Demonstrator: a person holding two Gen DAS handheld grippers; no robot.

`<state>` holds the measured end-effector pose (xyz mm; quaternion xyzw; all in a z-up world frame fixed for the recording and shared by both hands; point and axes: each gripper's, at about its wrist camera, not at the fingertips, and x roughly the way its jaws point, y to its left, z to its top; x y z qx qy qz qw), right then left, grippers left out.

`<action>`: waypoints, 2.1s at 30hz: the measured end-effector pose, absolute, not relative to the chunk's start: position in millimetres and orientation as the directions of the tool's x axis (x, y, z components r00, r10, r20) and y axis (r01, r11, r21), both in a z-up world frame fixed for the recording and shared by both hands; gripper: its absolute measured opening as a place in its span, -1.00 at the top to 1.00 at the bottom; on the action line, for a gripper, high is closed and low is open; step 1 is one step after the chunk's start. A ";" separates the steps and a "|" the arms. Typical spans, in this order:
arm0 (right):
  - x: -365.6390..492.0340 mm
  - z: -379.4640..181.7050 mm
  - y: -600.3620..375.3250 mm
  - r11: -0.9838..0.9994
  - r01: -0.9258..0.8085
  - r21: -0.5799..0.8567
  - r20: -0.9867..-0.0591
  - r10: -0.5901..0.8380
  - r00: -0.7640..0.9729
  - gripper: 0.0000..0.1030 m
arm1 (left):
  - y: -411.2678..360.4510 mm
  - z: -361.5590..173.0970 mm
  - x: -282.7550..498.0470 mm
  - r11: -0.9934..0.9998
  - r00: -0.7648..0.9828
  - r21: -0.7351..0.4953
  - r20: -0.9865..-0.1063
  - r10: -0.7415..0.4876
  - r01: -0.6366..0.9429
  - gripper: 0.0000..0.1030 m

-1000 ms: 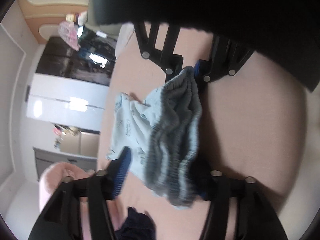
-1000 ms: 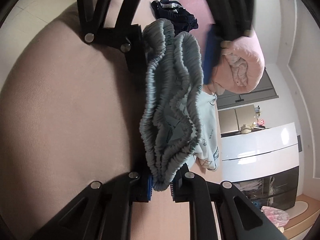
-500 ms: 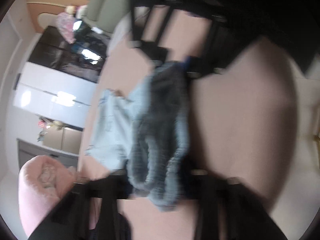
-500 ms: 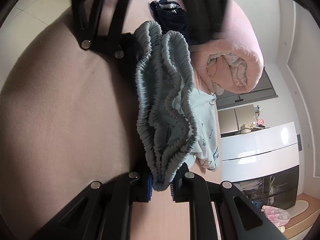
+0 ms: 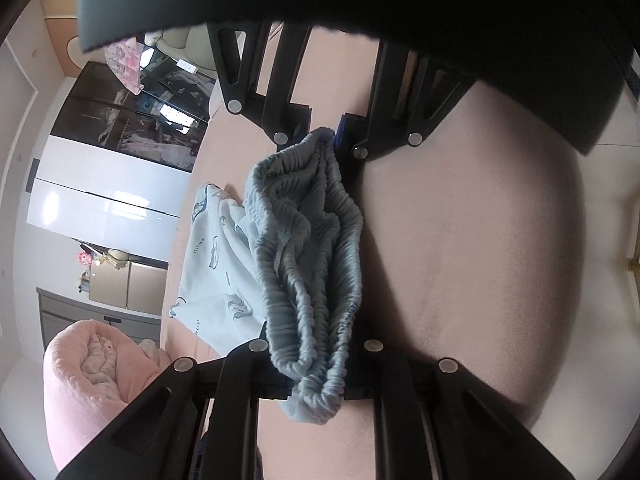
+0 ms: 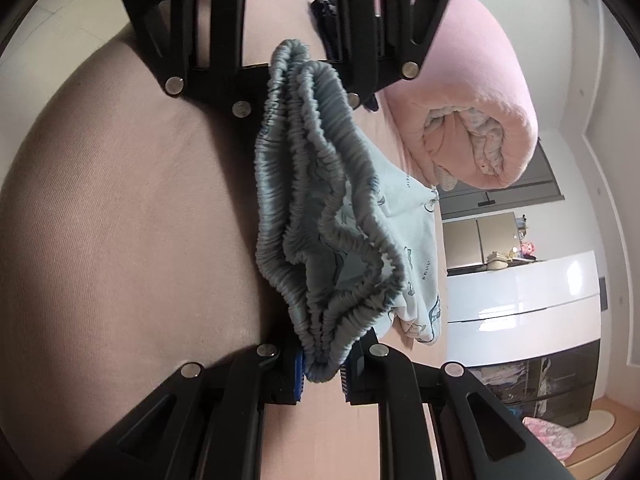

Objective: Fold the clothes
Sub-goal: 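Hold the cuffs together in both grippers and lay them over the waistband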

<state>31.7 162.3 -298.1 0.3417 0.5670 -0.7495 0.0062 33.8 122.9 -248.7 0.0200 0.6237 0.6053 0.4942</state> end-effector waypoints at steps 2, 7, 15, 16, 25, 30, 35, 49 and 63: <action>27.6 -293.0 164.3 -0.374 0.420 -0.827 -0.548 0.371 -0.749 0.71 | 121.2 -247.7 36.0 0.272 -0.498 0.756 -0.613 0.614 -0.595 0.79; 13.3 -268.6 176.0 -0.502 0.470 -0.726 -0.661 0.321 -0.678 0.70 | 130.7 -216.9 15.9 0.219 -0.415 0.606 -0.723 0.552 -0.765 0.74; 27.0 -249.7 173.1 -0.491 0.415 -0.766 -0.604 0.329 -0.726 0.73 | 130.1 -186.5 16.8 0.165 -0.430 0.618 -0.691 0.581 -0.769 0.73; 29.2 -247.3 171.9 -0.467 0.411 -0.783 -0.587 0.334 -0.738 0.73 | 129.2 -184.3 18.2 0.167 -0.431 0.622 -0.687 0.585 -0.765 0.73; 35.1 -219.3 162.9 -0.465 0.505 -0.728 -0.661 0.277 -0.697 0.73 | 111.9 -175.7 35.7 0.233 -0.403 0.609 -0.718 0.568 -0.758 0.73; 44.8 -209.8 150.2 -0.396 0.541 -0.742 -0.658 0.281 -0.698 0.73 | 101.6 -163.1 45.5 0.230 -0.411 0.627 -0.702 0.582 -0.744 0.73; 54.2 -196.1 144.5 -0.371 0.527 -0.765 -0.636 0.302 -0.710 0.73 | 98.4 -142.3 49.2 0.207 -0.436 0.665 -0.660 0.612 -0.717 0.73; 52.2 -148.2 146.1 -0.364 0.405 -0.839 -0.527 0.357 -0.771 0.73 | 110.6 -104.9 42.9 0.109 -0.503 0.750 -0.536 0.678 -0.652 0.72; 83.9 -131.6 121.3 -0.383 0.429 -0.818 -0.555 0.329 -0.764 0.73 | 99.4 -83.1 60.9 0.162 -0.425 0.712 -0.569 0.704 -0.683 0.70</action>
